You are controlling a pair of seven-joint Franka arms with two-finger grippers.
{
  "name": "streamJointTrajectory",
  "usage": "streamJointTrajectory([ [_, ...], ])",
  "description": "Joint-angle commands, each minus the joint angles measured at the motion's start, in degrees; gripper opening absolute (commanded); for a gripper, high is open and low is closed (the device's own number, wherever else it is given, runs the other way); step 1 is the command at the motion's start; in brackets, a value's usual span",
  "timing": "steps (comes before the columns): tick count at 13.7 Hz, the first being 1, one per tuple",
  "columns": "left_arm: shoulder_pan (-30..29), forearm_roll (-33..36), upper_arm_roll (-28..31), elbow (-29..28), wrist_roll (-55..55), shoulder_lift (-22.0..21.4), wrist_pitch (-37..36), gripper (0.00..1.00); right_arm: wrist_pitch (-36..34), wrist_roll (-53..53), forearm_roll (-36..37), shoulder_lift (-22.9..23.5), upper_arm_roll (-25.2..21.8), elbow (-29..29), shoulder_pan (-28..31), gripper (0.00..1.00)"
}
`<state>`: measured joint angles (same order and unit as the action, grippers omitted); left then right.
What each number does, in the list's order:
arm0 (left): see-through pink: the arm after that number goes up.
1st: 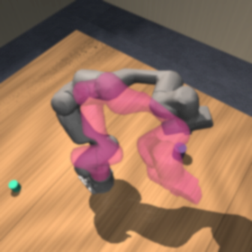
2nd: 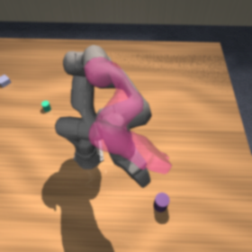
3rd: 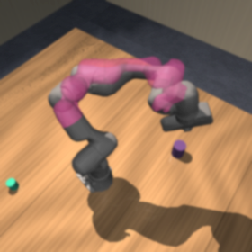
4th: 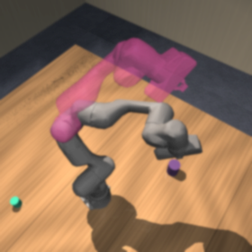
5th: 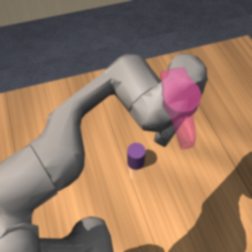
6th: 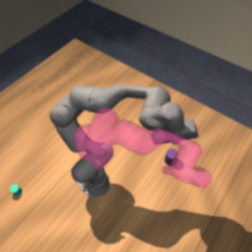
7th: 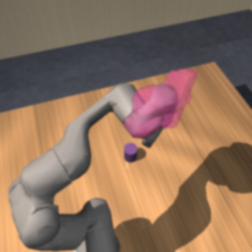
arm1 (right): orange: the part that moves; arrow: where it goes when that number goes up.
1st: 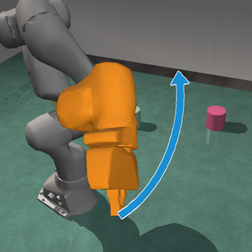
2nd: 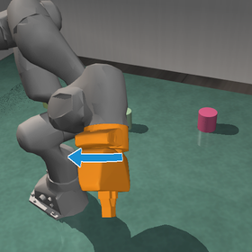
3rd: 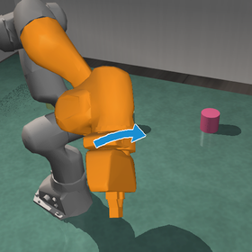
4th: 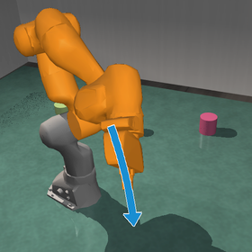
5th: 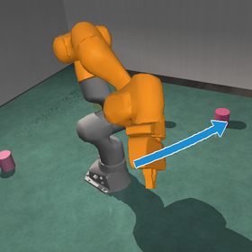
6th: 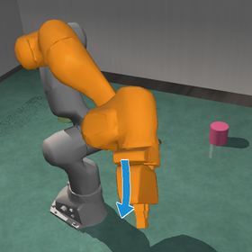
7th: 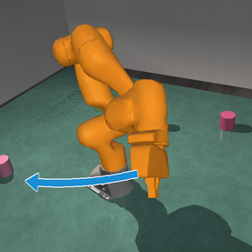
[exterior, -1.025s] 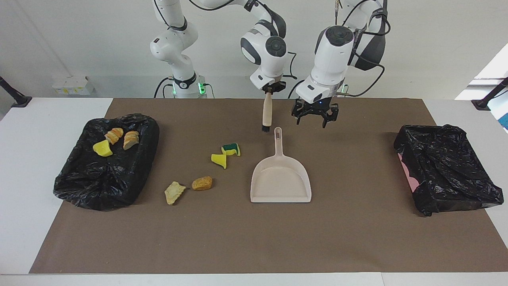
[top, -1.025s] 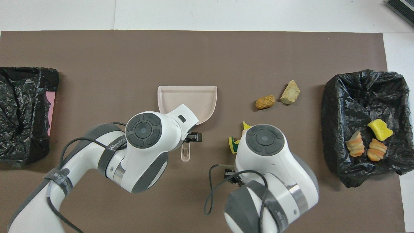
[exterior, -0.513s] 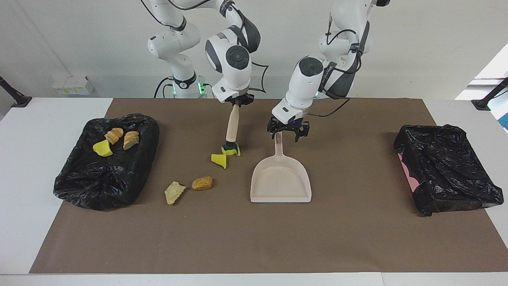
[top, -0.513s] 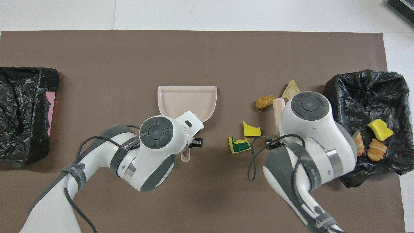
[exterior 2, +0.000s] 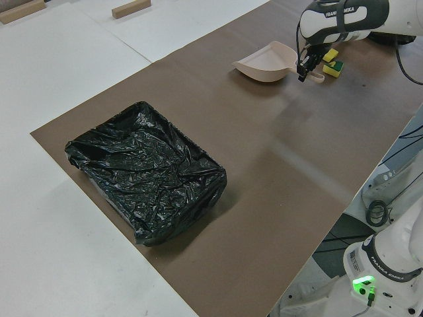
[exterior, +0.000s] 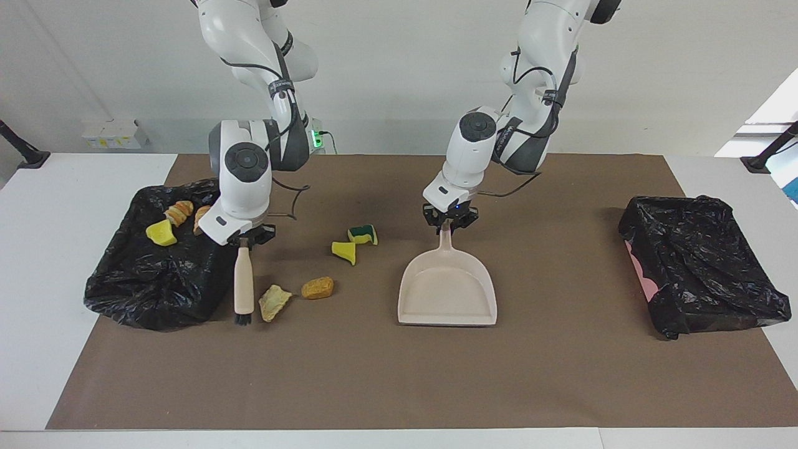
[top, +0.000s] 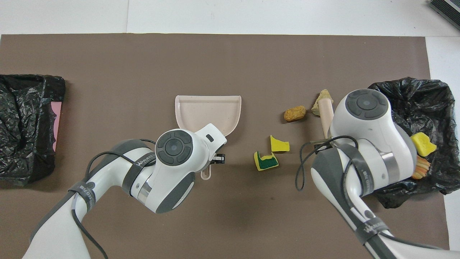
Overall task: Sweep and dump trash in bin
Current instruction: 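Sweep the remaining rocks and sponge toward the dustpan with the right gripper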
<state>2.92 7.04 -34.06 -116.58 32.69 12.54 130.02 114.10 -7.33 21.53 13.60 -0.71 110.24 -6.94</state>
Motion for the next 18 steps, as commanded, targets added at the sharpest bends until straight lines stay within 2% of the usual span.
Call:
streamJointTrajectory([
  [1, -0.3, 3.7, 0.0, 0.8, -8.0, -2.3, -5.8, 0.00, 0.8, 1.4, 1.3, 2.4, 0.8, -1.0, 0.1, 0.00],
  [4, -1.2, 3.6, 0.1, 0.7, -24.1, -3.9, -11.1, 0.00, 0.2, 2.5, 0.0, 1.9, 1.2, 0.5, -1.0, 0.00],
  [7, -3.1, 3.6, 0.1, 0.7, -40.2, -4.5, -16.2, 0.00, -0.4, 2.0, -5.8, 0.6, 1.2, 2.6, -3.2, 0.00],
  [11, -4.5, 3.6, 0.1, 0.0, -63.3, -4.7, -17.8, 0.00, -1.3, -3.6, -11.6, -1.1, 1.2, 4.9, -6.0, 0.00],
  [14, -5.6, 3.6, 0.2, -1.9, -70.1, -5.9, -17.3, 0.00, -4.7, -6.4, -12.6, -2.4, 1.3, 6.2, -7.3, 0.00],
  [16, -5.7, 3.6, 0.3, -3.1, -78.1, -6.7, -17.1, 0.00, -3.5, -8.5, -17.0, -3.0, 1.5, 7.6, -8.7, 0.00],
  [18, -5.7, 3.6, 0.4, -5.4, -80.6, -8.4, -16.4, 0.00, -2.1, -10.9, -20.5, -3.0, 1.5, 7.5, -11.2, 0.00],
])
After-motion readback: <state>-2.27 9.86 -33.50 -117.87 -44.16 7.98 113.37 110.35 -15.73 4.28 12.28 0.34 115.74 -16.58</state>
